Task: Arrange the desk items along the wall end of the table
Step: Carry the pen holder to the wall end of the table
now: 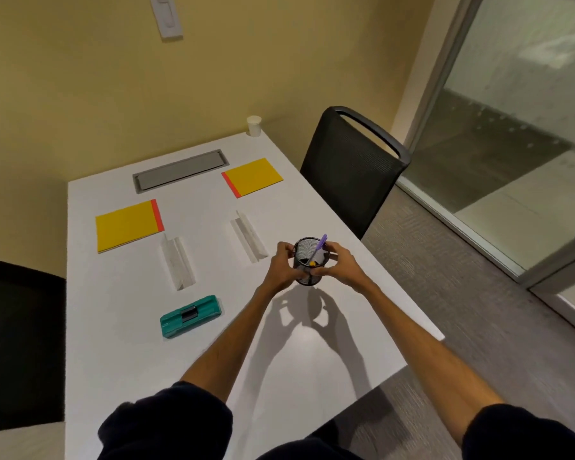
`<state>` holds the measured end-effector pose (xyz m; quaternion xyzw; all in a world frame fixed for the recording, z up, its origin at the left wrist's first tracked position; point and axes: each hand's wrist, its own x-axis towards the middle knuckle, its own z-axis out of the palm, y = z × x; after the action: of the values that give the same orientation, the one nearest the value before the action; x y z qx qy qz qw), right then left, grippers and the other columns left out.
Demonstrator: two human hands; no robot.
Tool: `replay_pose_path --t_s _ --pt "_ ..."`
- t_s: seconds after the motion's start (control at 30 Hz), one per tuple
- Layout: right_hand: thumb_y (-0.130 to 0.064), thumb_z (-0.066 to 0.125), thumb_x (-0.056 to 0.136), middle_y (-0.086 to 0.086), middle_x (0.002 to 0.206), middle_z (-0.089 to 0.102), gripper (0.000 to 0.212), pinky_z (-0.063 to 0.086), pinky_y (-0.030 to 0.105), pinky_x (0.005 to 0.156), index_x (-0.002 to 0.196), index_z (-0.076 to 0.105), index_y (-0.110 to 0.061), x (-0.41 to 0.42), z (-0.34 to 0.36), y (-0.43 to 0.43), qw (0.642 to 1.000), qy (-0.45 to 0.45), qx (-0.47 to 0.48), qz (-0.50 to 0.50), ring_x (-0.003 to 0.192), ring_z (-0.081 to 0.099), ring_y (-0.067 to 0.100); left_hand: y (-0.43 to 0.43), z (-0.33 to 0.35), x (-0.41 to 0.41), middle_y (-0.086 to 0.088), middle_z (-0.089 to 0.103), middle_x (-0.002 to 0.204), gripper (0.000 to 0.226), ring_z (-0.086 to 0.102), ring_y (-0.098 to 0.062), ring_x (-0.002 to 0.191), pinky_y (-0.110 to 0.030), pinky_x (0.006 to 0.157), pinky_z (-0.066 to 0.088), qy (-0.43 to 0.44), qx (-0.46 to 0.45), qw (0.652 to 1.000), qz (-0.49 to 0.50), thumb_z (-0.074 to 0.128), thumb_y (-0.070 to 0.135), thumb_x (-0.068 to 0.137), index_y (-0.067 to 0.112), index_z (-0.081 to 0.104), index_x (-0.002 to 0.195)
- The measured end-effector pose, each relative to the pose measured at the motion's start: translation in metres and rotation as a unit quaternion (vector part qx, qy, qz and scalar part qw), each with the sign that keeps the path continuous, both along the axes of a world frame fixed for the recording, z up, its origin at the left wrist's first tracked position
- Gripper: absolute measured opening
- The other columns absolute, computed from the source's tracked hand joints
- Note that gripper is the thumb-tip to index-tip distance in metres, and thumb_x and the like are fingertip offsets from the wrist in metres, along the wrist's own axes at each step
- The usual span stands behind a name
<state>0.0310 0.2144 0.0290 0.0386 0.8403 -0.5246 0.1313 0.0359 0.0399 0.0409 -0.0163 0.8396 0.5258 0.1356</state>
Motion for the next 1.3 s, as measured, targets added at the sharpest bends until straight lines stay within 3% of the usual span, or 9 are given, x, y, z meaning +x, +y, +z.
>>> replay_pose_path --t_s 0.17,0.33,0.5,0.63,0.73,0.93,1.3 --pt "-0.006 0.087 0.069 0.015 0.136 0.059 0.078 0.049 0.045 0.106 0.138 0.050 -0.001 0.044 0.003 0.031 0.997 0.009 -0.009 -0.071 0.124 0.058 0.030 0.026 0.005 0.016 -0.026 0.053 0.133 0.075 0.056 -0.038 0.124 -0.048 0.103 0.049 0.002 -0.003 0.997 -0.081 0.081 -0.010 0.069 -0.009 0.038 0.130" --pt "-0.002 0.086 0.070 0.014 0.133 0.061 0.073 0.052 0.046 0.102 0.135 0.052 -0.001 0.088 0.012 0.068 0.989 0.015 -0.027 -0.147 0.121 0.058 0.028 0.069 0.005 0.028 -0.024 0.055 0.134 0.077 0.058 -0.037 0.122 -0.046 0.104 0.050 0.025 -0.003 0.986 -0.166 0.081 -0.013 0.067 -0.008 0.045 0.135" --pt "0.003 0.084 0.070 0.017 0.133 0.060 0.074 0.049 0.040 0.103 0.136 0.050 0.000 0.122 0.012 0.114 0.977 0.003 -0.041 -0.207 0.125 0.057 0.030 0.120 0.006 0.044 -0.024 0.056 0.133 0.075 0.057 -0.036 0.122 -0.044 0.105 0.049 0.032 -0.001 0.975 -0.221 0.080 -0.014 0.067 -0.007 0.048 0.135" --pt "0.003 0.085 0.069 0.016 0.134 0.060 0.076 0.048 0.031 0.095 0.136 0.049 0.000 0.148 0.011 0.156 0.969 -0.003 -0.040 -0.244 0.119 0.058 0.021 0.169 0.005 0.061 -0.024 0.055 0.134 0.079 0.057 -0.036 0.122 -0.045 0.105 0.049 0.035 0.000 0.965 -0.258 0.080 -0.014 0.066 -0.007 0.046 0.137" --pt "0.002 0.085 0.069 0.016 0.136 0.059 0.079 0.044 0.026 0.097 0.139 0.047 0.001 0.167 0.009 0.194 0.964 -0.010 -0.039 -0.264 0.127 0.055 0.029 0.210 0.004 0.071 -0.024 0.055 0.135 0.080 0.058 -0.037 0.122 -0.046 0.104 0.049 0.028 -0.003 0.959 -0.283 0.081 -0.014 0.066 -0.007 0.045 0.137" --pt "-0.005 0.087 0.069 0.014 0.142 0.054 0.086 0.041 0.032 0.106 0.143 0.043 -0.002 0.194 0.008 0.279 0.958 -0.019 -0.028 -0.285 0.133 0.051 0.029 0.301 0.003 0.088 -0.024 0.054 0.136 0.080 0.057 -0.036 0.123 -0.041 0.104 0.048 0.023 -0.013 0.949 -0.313 0.081 -0.012 0.066 -0.009 0.044 0.137" --pt "-0.007 0.088 0.068 0.014 0.145 0.052 0.088 0.040 0.044 0.115 0.144 0.043 -0.003 0.204 0.012 0.423 0.960 -0.028 -0.006 -0.280 0.134 0.049 0.029 0.451 -0.005 0.100 -0.021 0.051 0.140 0.083 0.058 -0.036 0.121 -0.043 0.101 0.050 0.023 -0.028 0.947 -0.319 0.082 -0.006 0.069 -0.007 0.039 0.140"
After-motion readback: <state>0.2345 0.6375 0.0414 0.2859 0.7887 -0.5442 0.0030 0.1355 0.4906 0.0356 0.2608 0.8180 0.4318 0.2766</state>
